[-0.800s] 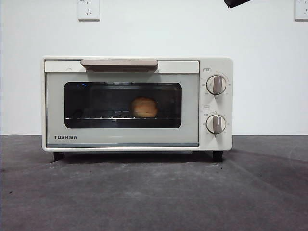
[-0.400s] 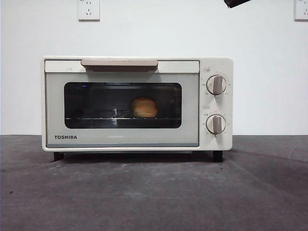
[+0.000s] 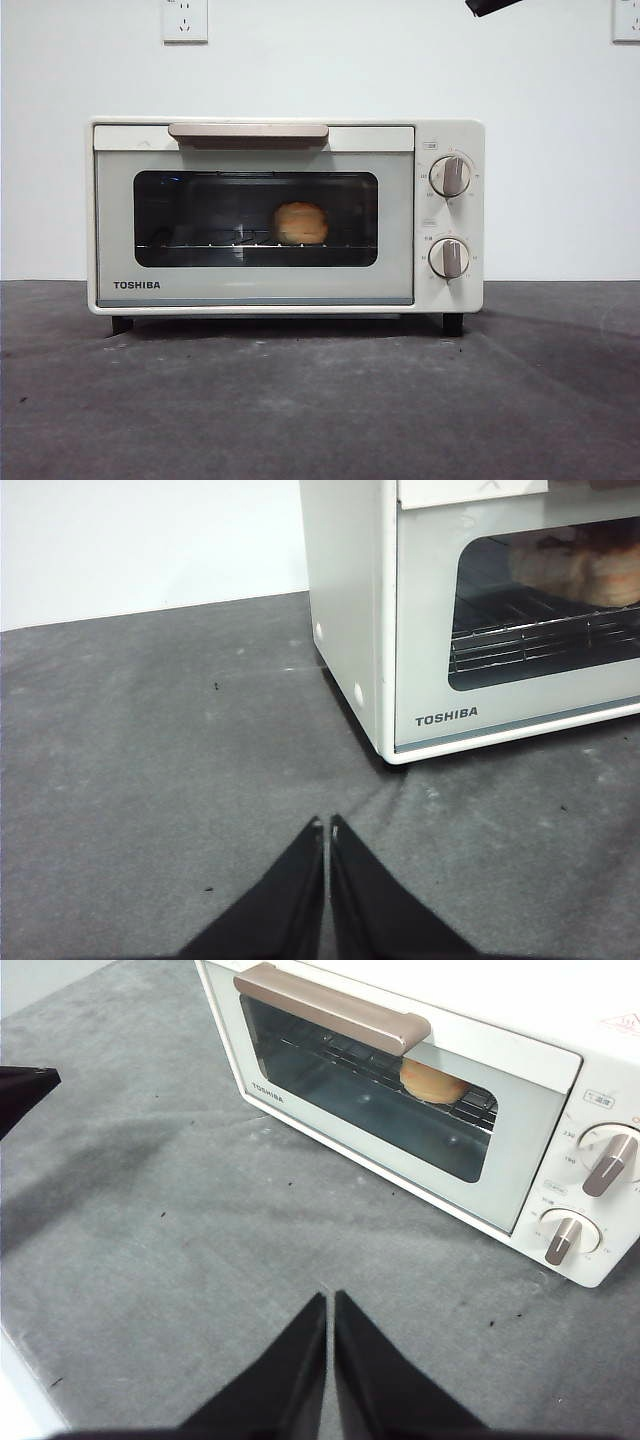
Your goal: The left arm flap open the oven, the right arm pick bread and place it into oven, the left arm flap close the oven
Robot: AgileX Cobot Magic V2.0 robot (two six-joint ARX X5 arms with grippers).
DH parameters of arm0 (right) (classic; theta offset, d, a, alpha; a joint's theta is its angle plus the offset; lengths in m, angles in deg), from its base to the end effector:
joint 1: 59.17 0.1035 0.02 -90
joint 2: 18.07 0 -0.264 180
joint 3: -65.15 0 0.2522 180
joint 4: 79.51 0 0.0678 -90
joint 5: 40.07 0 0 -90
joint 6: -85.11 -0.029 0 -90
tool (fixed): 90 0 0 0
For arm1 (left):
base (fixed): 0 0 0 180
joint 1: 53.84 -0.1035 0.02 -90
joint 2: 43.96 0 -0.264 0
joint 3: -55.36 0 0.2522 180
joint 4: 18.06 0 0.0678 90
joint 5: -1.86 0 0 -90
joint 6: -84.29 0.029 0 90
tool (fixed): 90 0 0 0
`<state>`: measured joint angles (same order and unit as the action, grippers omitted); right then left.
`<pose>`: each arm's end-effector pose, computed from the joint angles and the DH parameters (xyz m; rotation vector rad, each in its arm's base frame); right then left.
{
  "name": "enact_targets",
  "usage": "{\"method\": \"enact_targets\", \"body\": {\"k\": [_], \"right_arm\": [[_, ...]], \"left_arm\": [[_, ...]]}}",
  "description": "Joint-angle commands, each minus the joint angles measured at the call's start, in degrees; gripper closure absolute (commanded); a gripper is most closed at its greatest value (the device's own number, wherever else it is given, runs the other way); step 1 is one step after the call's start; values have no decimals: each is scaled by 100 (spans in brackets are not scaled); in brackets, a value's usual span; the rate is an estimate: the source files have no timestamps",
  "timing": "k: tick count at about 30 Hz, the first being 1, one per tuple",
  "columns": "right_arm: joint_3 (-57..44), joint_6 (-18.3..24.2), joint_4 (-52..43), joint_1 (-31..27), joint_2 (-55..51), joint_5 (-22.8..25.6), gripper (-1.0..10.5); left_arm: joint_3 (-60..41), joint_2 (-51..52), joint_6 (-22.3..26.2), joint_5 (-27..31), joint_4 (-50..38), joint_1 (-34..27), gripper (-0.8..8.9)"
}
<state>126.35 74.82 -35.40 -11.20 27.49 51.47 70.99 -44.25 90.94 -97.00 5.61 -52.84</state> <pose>0.1098 0.1206 0.3138 -0.0470 0.5318 0.7470 0.0946 -0.0061 0.1576 0.1056 0.1351 -0.1800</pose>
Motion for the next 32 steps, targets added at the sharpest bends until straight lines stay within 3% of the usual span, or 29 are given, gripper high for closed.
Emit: {"method": "enact_targets", "body": {"k": [1,21,25,32], "right_arm": [[57,4,-76,61,39,4,940],[57,114,-98,24,-15,42,940],[50,334,-131,-420,-201,74,940],[-356,704,-627,-2052,-933,-629,940]], "left_arm": [[-118,11,-46,11,37,-7,797],[-118,11,-46,11,37,-7,797],[-118,11,-46,11,37,-7,797],[-118,11,-46,11,37,-7,797]]}}
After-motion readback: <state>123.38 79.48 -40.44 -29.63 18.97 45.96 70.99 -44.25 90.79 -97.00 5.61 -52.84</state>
